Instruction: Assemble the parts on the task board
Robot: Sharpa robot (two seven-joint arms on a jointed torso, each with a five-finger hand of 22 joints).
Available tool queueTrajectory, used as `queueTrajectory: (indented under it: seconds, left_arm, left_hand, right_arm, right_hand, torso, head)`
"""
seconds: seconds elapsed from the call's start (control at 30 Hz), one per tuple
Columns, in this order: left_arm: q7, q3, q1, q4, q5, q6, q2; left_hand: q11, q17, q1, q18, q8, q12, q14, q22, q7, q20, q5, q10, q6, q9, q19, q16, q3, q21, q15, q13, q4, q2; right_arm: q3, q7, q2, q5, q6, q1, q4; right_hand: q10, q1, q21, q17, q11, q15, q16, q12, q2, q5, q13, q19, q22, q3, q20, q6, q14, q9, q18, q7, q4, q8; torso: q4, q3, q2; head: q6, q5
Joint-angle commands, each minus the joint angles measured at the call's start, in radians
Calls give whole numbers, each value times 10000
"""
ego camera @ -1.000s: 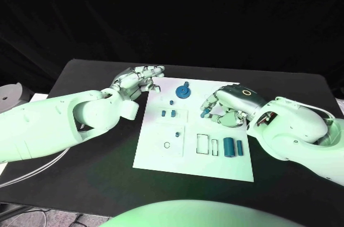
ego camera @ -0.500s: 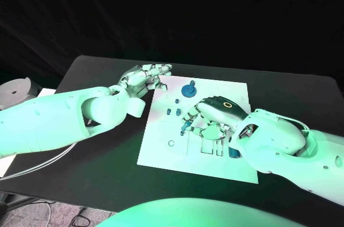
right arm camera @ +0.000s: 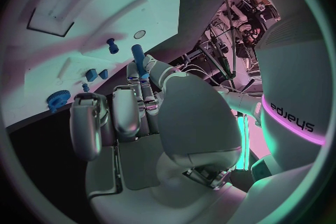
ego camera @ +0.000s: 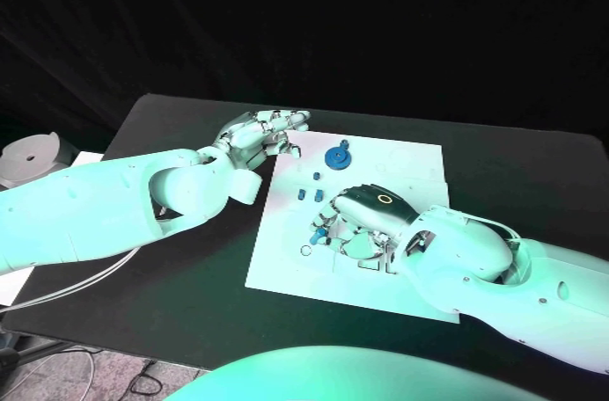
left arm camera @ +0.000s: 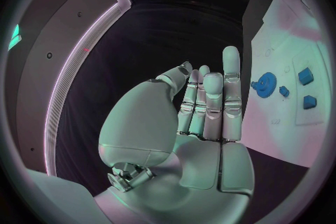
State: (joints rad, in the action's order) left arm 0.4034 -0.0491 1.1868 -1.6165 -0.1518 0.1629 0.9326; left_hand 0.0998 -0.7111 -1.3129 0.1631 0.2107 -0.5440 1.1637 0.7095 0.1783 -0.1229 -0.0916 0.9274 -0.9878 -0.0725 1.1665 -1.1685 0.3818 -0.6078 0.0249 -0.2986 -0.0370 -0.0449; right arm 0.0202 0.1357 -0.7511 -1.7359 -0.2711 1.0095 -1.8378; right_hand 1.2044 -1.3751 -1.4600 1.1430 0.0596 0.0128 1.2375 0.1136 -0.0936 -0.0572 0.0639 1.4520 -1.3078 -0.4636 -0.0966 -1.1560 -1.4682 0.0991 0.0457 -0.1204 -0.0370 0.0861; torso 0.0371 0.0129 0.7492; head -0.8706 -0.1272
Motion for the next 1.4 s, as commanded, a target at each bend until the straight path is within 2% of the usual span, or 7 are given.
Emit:
queueTrajectory:
  seconds: [0.03,0.23,0.47,0.77,1.2,1.27,1.4]
  left_arm:
    - [44,4,-1,-26,42,-205,-18]
    - [41,4,-1,-31,42,-207,-19]
    - [34,4,-1,-41,42,-207,-19]
    - [31,4,0,-45,42,-209,-13]
    - [22,4,0,-53,42,-214,-11]
    - [19,4,0,-59,42,-219,-10]
    - [9,4,0,-78,42,-234,-11]
  left_hand:
    - [29,11,76,193,50,55,-46,-10,-17,-23,-37,29,53,16,-71,30,-20,-44,5,11,-10,-15]
    - [29,11,76,193,50,55,-46,-10,-17,-23,-37,29,53,16,-71,30,-20,-44,5,11,-10,-15]
    - [29,11,76,193,50,55,-46,-10,-17,-23,-37,29,53,16,-71,30,-20,-44,5,11,-10,-15]
    - [29,11,76,193,50,55,-46,-10,-17,-23,-37,29,53,16,-71,30,-20,-44,5,11,-10,-15]
    - [31,43,79,194,63,64,-63,-18,-14,-27,-37,35,67,18,-80,37,-25,-45,7,41,-18,-19]
    - [31,43,79,194,63,64,-63,-18,-14,-27,-37,35,67,18,-80,37,-25,-45,7,41,-18,-19]
    - [31,43,79,194,63,64,-63,-18,-14,-27,-37,35,67,18,-80,37,-25,-45,7,41,-18,-19]
  right_arm:
    - [-11,-161,92,-229,175,-58,49]
    - [-33,-173,279,-303,223,-114,175]
    - [-91,-133,481,-433,341,-167,395]
    - [-133,-99,597,-515,497,-219,514]
    - [-197,254,777,-1038,812,-243,686]
    - [-227,387,828,-1215,917,-245,706]
    - [-267,517,899,-1414,984,-245,713]
  right_hand:
    - [37,-70,-37,7,27,51,47,-59,43,-56,16,9,-822,-44,70,-68,-325,12,9,14,36,14]
    - [36,-77,-37,6,31,48,47,-70,49,-61,16,9,-823,-48,69,-64,-325,13,8,6,41,8]
    - [36,-82,-38,12,34,46,52,-76,54,-64,15,9,-823,-50,69,-63,-326,13,8,2,45,5]
    - [37,-84,-35,-2,37,44,42,-84,57,-65,15,6,-818,-51,68,-61,-324,14,9,-2,48,1]
    - [40,-87,-24,-6,41,41,40,-94,59,-66,16,-6,-800,-51,66,-58,-323,15,14,-10,53,-5]
    - [38,-87,-24,-13,44,39,36,-101,54,-63,15,-6,-800,-48,65,-53,-322,15,14,-14,57,-10]
    - [29,-76,-18,-29,60,27,25,-136,28,-52,13,-13,-792,-33,58,-26,-318,13,15,-32,67,-36]
  torso:
    - [5,-8,3]
    - [-6,0,7]
    - [15,1,-1]
    - [-4,0,-3]
    - [-2,2,-3]
    - [-4,4,-6]
    - [2,8,-2]
  head:
    - [-20,-27]
    - [-20,-42]
    - [-20,-21]
    - [-20,-67]
    - [-20,-66]
    - [-20,-12]
    - [-20,-3]
